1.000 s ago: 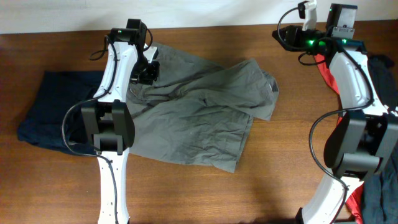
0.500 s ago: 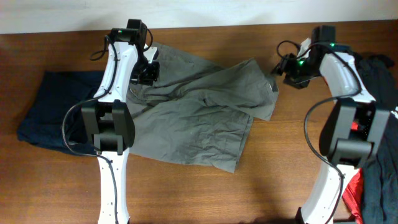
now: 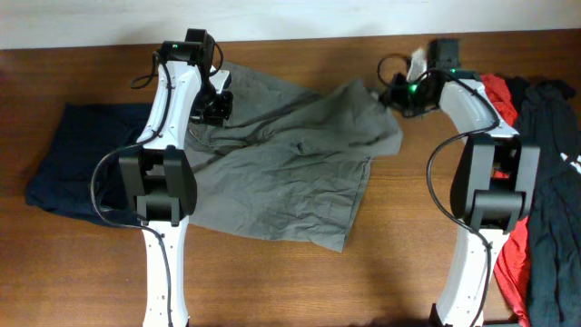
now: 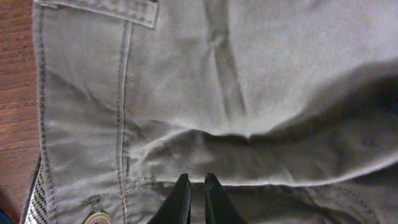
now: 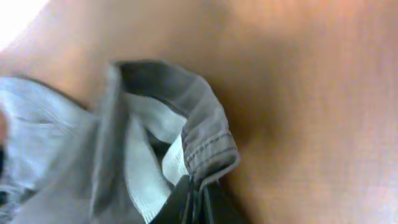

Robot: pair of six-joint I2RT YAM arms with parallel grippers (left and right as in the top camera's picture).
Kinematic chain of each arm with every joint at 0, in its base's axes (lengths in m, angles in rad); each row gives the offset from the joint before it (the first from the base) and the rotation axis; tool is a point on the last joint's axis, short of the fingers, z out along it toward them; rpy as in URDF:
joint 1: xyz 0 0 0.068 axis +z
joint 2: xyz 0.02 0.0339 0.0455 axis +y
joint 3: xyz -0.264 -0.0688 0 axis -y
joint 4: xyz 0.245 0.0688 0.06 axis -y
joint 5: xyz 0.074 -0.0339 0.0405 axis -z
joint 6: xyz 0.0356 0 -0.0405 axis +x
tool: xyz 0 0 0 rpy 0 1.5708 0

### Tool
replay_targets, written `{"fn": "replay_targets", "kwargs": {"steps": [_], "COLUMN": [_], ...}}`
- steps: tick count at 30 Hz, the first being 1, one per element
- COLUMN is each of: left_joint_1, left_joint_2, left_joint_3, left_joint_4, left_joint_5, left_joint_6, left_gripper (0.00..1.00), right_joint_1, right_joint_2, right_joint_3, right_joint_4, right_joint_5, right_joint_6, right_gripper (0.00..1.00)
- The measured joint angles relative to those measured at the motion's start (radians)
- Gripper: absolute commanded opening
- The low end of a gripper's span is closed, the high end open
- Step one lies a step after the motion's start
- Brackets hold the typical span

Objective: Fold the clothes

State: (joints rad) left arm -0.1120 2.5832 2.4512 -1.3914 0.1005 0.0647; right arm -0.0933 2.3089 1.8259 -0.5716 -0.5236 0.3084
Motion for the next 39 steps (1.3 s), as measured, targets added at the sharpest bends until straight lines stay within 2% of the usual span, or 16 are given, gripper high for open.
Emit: {"fn": "replay_targets", "kwargs": {"steps": [4, 7, 11, 12, 14, 16, 20, 23, 26, 32, 39], "left_joint_1": [0.0, 0.0, 0.0, 0.0, 0.0, 0.0, 0.0, 0.0, 0.0, -0.001, -0.011], "left_joint_2": [0.0, 0.0, 0.0, 0.0, 0.0, 0.0, 0.0, 0.0, 0.0, 0.002, 0.045], "left_joint_3": [0.0, 0.0, 0.0, 0.0, 0.0, 0.0, 0.01, 0.04, 0.065, 0.066, 0.066], "left_joint_4": [0.0, 0.0, 0.0, 0.001, 0.001, 0.0, -0.035, -0.059, -0.06, -0.06, -0.06], "left_joint_5": [0.0, 0.0, 0.0, 0.0, 0.0, 0.0, 0.0, 0.0, 0.001, 0.032, 0.05], "left_joint_6": [0.0, 0.0, 0.0, 0.002, 0.009, 0.019, 0.026, 0.026, 0.029, 0.033, 0.033], "left_gripper": [0.1, 0.1, 0.1, 0.1, 0.11, 0.14, 0.17, 0.23, 0.27, 0.29, 0.29], "right_joint_1": [-0.035, -0.073, -0.129, -0.139, -0.164, -0.182, -0.211, -0.214, -0.195, -0.064, 0.003], "right_joint_2": [-0.002, -0.014, -0.032, -0.032, -0.032, -0.032, -0.032, -0.032, -0.032, -0.031, 0.013], "right_joint_3": [0.099, 0.151, 0.166, 0.167, 0.167, 0.167, 0.167, 0.167, 0.167, 0.167, 0.167], "right_joint_4": [0.072, 0.142, 0.139, 0.125, 0.079, 0.043, -0.014, -0.065, -0.113, -0.091, -0.052], "right_joint_5": [-0.039, -0.053, -0.051, -0.05, -0.05, -0.055, -0.146, -0.218, -0.219, 0.003, 0.237], "right_joint_6": [-0.033, -0.048, -0.051, -0.057, -0.055, -0.06, -0.061, -0.061, -0.067, -0.14, -0.188], "right_gripper": [0.09, 0.14, 0.52, 0.58, 0.64, 0.67, 0.66, 0.66, 0.67, 0.74, 0.75]}}
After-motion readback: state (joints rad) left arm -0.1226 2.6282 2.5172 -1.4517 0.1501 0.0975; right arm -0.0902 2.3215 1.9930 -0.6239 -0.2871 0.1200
